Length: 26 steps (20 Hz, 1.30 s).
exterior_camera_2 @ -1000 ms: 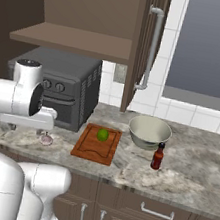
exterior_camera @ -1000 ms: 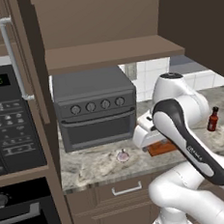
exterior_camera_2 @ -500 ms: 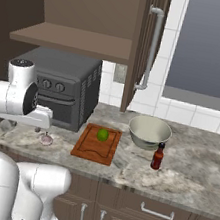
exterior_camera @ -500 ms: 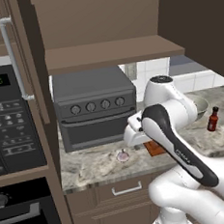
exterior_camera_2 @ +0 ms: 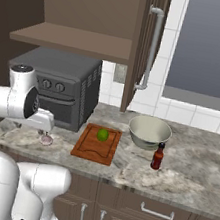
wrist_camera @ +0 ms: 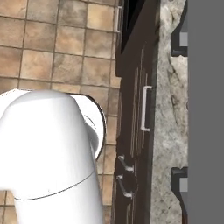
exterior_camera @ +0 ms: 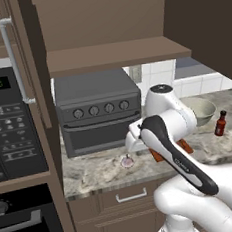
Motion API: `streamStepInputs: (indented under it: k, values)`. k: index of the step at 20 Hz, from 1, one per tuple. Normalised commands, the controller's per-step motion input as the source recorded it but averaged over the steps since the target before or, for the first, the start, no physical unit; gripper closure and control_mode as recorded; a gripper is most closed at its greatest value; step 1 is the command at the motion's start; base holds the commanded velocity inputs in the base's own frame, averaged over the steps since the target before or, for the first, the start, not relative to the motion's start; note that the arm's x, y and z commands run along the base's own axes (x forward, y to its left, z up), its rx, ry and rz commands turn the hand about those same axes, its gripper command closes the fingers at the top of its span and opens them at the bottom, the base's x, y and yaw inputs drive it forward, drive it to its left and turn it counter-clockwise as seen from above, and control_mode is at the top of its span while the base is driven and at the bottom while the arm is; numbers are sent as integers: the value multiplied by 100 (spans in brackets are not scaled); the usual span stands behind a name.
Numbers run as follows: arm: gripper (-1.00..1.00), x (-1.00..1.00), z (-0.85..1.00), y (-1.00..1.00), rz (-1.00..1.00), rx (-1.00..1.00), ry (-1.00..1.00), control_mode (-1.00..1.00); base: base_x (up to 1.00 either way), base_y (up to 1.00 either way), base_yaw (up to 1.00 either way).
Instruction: Open the cabinet. Place the bowl and condiment on the counter. Then place the lime and garlic on the cutting board.
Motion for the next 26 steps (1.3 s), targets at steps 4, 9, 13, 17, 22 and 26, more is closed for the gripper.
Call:
streamStepInputs:
  k: [4, 9, 13, 17, 22, 26]
  values:
    - [-100, 9, -8, 2, -6, 0, -1, -100, 0, 0, 0]
    - [-100, 6, -15, 6, -4, -2, -3, -100, 0, 0, 0]
    - [-100, 11, -16, 10, -1, -3, -5, -100, 0, 0, 0]
    - [-100, 18, -17, 16, 0, -3, -9, -100, 0, 0, 0]
    - [-100, 26, -17, 4, 0, -1, -6, -100, 0, 0, 0]
    - [-100, 29, -23, 4, 0, 0, -4, -100, 0, 0, 0]
